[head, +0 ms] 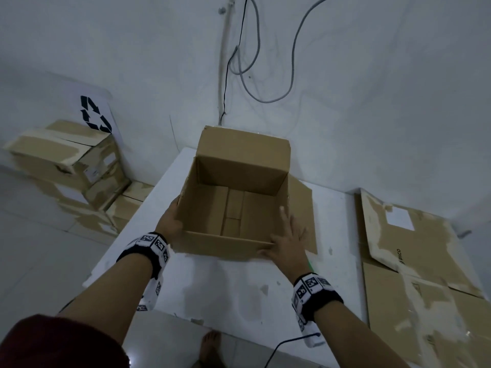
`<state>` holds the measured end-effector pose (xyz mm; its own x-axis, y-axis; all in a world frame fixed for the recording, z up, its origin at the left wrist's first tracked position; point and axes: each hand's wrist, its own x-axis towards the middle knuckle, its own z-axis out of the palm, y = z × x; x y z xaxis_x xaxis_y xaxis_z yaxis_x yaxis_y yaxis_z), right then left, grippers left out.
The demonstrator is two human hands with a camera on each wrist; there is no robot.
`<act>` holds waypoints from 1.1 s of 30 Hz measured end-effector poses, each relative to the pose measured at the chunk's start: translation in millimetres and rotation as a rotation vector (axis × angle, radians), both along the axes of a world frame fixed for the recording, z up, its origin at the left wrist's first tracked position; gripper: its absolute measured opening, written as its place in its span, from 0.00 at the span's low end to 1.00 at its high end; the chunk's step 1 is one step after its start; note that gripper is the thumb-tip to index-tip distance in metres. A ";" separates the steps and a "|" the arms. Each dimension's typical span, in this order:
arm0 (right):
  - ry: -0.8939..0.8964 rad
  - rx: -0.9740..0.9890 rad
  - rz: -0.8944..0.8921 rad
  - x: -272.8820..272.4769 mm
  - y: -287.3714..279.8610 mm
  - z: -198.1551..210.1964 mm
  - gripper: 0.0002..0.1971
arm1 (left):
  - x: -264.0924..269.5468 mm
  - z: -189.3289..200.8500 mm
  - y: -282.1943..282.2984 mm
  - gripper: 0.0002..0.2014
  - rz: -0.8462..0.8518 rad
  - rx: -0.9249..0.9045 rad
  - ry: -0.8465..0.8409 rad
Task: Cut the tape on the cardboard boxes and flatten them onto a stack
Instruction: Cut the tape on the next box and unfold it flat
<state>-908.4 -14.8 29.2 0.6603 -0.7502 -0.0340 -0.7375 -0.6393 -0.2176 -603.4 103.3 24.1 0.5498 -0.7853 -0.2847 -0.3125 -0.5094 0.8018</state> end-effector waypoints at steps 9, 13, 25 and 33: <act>0.012 0.038 0.276 9.6 10.5 42.6 0.19 | -8.5 6.8 40.6 0.23 0.586 -0.317 0.030; -0.248 0.318 0.124 30.2 11.6 91.1 0.20 | -15.8 8.5 42.7 0.26 0.717 -0.166 0.163; -0.755 0.774 -0.270 39.9 25.5 111.7 0.16 | -60.9 33.4 41.1 0.44 0.400 -0.009 0.927; -0.878 0.808 -0.458 40.9 12.3 91.6 0.24 | -11.4 112.3 26.5 0.16 0.435 -0.486 0.492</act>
<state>-867.4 -2.5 120.8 0.3806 -0.8844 -0.2702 -0.2658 0.1752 -0.9480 -614.8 129.8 136.4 0.7348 -0.6283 -0.2555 0.2786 -0.0638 0.9583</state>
